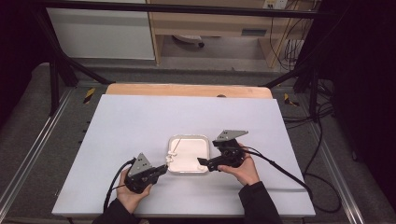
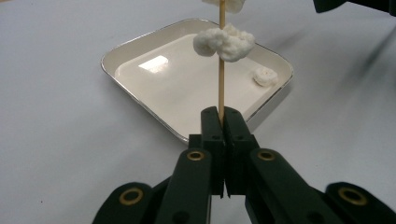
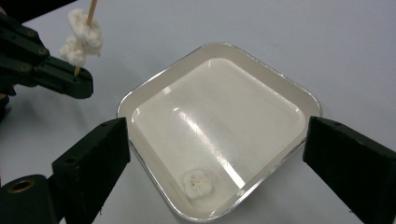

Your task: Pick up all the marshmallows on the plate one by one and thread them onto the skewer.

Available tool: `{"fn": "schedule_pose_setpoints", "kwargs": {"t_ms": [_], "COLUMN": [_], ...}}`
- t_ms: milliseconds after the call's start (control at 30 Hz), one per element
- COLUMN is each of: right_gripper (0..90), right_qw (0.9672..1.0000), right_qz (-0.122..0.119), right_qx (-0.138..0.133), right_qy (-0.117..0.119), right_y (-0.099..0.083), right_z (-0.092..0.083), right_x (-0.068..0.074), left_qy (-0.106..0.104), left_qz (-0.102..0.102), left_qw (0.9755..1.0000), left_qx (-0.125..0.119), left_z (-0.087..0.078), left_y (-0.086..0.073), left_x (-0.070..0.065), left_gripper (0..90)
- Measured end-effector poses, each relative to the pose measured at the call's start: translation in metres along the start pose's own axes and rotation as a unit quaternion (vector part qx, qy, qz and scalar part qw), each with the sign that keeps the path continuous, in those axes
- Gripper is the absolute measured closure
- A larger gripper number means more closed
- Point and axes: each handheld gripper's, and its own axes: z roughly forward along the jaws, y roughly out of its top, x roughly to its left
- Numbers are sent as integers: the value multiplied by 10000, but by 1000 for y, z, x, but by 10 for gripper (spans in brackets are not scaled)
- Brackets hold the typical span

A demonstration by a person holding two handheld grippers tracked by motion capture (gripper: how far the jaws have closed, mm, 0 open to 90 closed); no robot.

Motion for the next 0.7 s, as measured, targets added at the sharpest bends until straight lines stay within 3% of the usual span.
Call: {"fn": "schedule_pose_setpoints", "kwargs": {"t_ms": [333,700], "right_gripper": [248,407], "right_qw": [9989,9978], "right_qz": [-139,-318], "right_qx": [448,579], "right_qy": [-10,-66], "right_y": [-11,-19], "right_z": [15,28], "right_x": [1,4], "left_qy": [12,1], "left_qz": [-33,-26], "left_qw": [10000,10000], "left_qx": [5,24], "left_z": [-1,0], "left_y": [0,0], "left_x": [0,0], "left_gripper": [889,889]}}
